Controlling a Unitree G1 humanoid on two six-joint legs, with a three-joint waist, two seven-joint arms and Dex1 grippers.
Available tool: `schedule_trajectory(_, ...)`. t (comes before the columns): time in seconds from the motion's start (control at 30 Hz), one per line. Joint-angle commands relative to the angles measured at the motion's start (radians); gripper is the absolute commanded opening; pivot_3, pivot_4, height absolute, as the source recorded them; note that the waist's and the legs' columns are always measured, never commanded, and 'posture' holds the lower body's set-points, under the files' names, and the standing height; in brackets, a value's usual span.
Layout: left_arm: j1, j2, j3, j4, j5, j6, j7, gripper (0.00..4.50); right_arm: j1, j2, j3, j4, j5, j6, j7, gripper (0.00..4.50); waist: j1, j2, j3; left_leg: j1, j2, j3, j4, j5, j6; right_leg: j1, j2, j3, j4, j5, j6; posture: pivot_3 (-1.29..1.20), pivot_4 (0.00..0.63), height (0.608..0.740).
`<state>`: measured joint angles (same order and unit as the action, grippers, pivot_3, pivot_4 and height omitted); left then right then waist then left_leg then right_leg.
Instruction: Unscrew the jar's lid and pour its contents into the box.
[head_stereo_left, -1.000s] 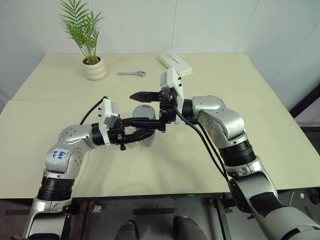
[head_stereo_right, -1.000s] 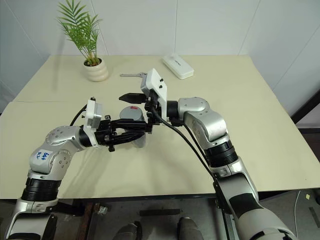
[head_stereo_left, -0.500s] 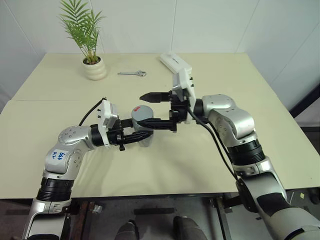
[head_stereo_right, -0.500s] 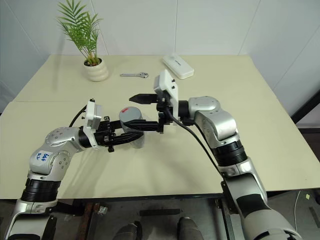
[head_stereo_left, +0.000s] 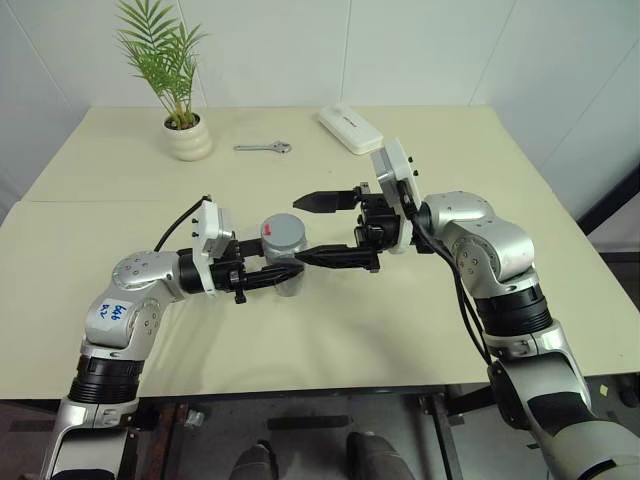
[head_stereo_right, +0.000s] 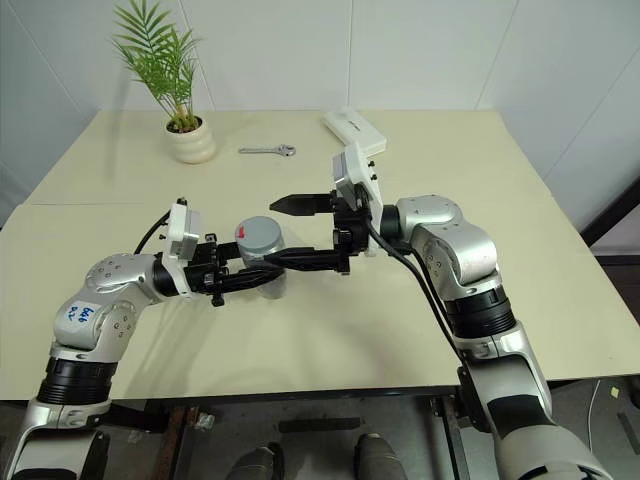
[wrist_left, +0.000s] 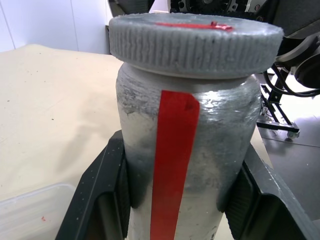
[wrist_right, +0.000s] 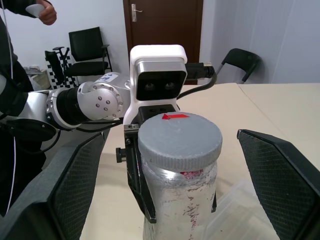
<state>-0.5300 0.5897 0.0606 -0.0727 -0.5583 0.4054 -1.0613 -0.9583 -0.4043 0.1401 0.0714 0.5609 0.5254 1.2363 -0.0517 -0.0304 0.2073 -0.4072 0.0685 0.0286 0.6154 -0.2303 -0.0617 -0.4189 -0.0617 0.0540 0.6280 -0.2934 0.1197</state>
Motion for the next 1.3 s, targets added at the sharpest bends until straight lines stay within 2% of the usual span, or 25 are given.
schedule_trajectory(0.03,0.009,0.008,0.026,-0.046,-0.022,-0.007,-0.003,1.93,-0.064,-0.018,-0.021,-0.004,-0.008,-0.023,0.022,4.48,-0.002,0.0,0.0,0.0,0.0,0.0,0.0,0.0,0.0,0.0,0.0,0.0,0.0,0.0,0.0,0.0,0.15,0.74)
schedule_trajectory(0.5,0.006,0.006,0.019,-0.056,-0.019,-0.002,-0.001,1.93,-0.104,0.073,0.065,0.031,-0.076,0.021,-0.023,4.48,0.0,0.0,0.0,0.0,0.0,0.001,0.0,0.0,0.0,-0.001,0.0,0.001,0.0,0.0,0.0,0.0,0.15,0.74)
schedule_trajectory(0.77,0.004,0.003,0.016,-0.049,-0.016,-0.005,0.0,1.93,-0.093,0.081,0.058,0.03,-0.079,0.026,-0.029,4.48,-0.001,0.0,0.0,0.0,0.0,0.001,0.0,0.0,0.0,-0.001,0.0,0.001,0.0,0.0,0.0,0.0,0.15,0.74)
schedule_trajectory(0.87,0.006,0.007,0.016,-0.052,-0.016,-0.003,-0.003,1.93,-0.09,0.085,0.052,0.023,-0.073,0.02,-0.029,3.88,-0.002,0.0,0.0,0.0,0.0,0.001,0.0,0.0,0.0,-0.001,0.0,0.001,0.0,0.0,0.0,0.0,0.15,0.74)
schedule_trajectory(1.0,0.002,0.01,0.016,-0.046,-0.012,-0.006,-0.004,1.93,-0.098,0.099,0.029,-0.001,-0.037,0.05,-0.041,2.57,-0.002,0.0,0.0,0.0,0.0,0.001,0.0,0.0,0.0,-0.001,0.0,0.001,0.001,0.0,0.0,0.0,0.15,0.74)
schedule_trajectory(1.3,0.017,0.011,0.016,-0.046,-0.008,-0.011,-0.002,1.93,-0.121,0.148,-0.158,-0.052,0.228,0.326,-0.172,2.57,-0.001,0.0,0.0,0.0,0.0,0.001,0.0,0.0,0.0,-0.001,0.0,0.001,0.0,0.0,0.0,0.0,0.15,0.74)
